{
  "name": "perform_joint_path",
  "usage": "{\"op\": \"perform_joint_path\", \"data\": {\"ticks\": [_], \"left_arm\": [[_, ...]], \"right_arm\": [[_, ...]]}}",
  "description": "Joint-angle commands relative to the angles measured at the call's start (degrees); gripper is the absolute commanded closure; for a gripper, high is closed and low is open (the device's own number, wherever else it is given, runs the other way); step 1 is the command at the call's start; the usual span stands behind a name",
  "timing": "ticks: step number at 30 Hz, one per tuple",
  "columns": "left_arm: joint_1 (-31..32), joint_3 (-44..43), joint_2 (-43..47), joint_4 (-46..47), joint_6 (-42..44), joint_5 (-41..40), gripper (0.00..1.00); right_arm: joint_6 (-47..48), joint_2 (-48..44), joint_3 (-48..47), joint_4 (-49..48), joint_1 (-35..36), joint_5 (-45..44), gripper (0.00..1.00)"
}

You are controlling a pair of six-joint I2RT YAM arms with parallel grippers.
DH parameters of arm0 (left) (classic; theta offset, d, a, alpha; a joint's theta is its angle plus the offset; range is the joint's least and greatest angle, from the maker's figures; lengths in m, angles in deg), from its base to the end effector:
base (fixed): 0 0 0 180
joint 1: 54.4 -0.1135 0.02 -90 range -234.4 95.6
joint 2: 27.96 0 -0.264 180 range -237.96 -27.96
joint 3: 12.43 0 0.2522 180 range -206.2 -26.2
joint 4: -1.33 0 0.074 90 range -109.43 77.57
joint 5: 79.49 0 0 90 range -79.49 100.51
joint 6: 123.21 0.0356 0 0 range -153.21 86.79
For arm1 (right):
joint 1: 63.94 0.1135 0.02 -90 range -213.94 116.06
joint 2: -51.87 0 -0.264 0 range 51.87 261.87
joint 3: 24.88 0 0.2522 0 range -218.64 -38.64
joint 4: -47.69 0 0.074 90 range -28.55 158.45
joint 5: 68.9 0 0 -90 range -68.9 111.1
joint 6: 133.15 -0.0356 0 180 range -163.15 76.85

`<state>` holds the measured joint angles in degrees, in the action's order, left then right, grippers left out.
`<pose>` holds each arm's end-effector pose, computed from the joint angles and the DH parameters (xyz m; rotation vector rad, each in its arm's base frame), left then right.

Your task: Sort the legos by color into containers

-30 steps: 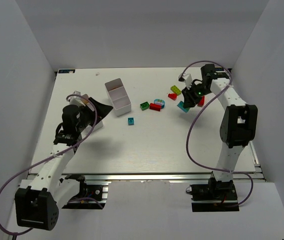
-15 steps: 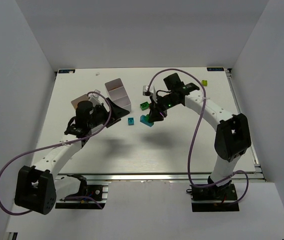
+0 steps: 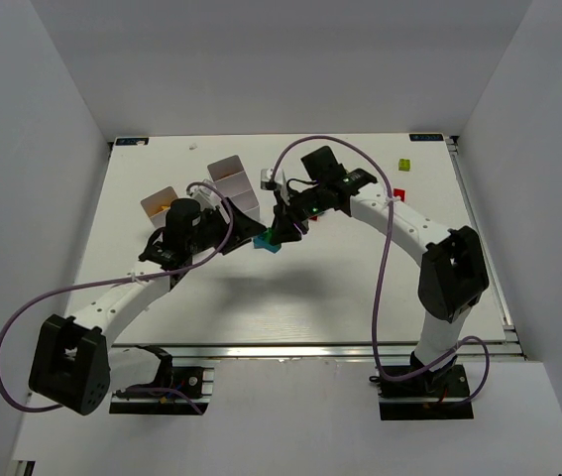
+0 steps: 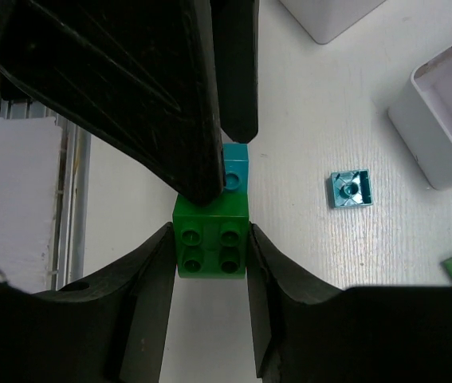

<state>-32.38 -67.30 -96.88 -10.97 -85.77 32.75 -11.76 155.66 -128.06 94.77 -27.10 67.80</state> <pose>0.2411 -0.1121 0.2511 -0.3204 2.1925 -1.1710 0.3057 0.2614 0.2944 -1.5786 1.6577 1.0151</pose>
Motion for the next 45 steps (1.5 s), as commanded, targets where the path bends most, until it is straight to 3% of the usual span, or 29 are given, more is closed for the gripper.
{"op": "perform_joint_path", "data": {"ticks": [1,3,15,22,28,32,38,45], "left_arm": [[0.6,-2.1,-0.2,-0.3,0.6,-0.7,0.27],[0.7,-2.1,-0.7,-0.5,0.6,-0.4,0.31],[0.8,-1.8,-1.8,0.7,0.2,0.7,0.78],[0.8,-1.8,-1.6,-0.4,0.7,0.9,0.99],[0.7,-4.0,-0.4,-8.5,4.2,-4.6,1.00],[0.4,-8.2,-0.5,-16.0,8.7,-12.5,1.00],[-0.5,-19.0,-3.3,-25.0,20.7,-23.4,1.00],[-2.1,-31.9,-11.0,-29.6,45.3,-22.3,1.00]], "right_arm": [[-2.0,-0.3,-1.7,-2.6,0.1,1.4,1.00],[-2.3,-0.4,-1.6,-3.0,0.2,1.5,1.00],[-2.8,-1.0,-0.6,-4.1,0.4,1.1,1.00],[-3.1,-1.7,0.8,-5.9,0.4,-0.3,1.00],[-2.9,-2.5,2.1,-7.4,0.1,-3.5,1.00],[-4.5,-3.9,3.6,-9.8,-1.4,-5.5,1.00],[-5.4,-6.0,5.6,-11.9,-4.3,-6.6,1.00],[-5.3,-7.5,7.5,-12.8,-5.3,-6.8,1.00]]}}
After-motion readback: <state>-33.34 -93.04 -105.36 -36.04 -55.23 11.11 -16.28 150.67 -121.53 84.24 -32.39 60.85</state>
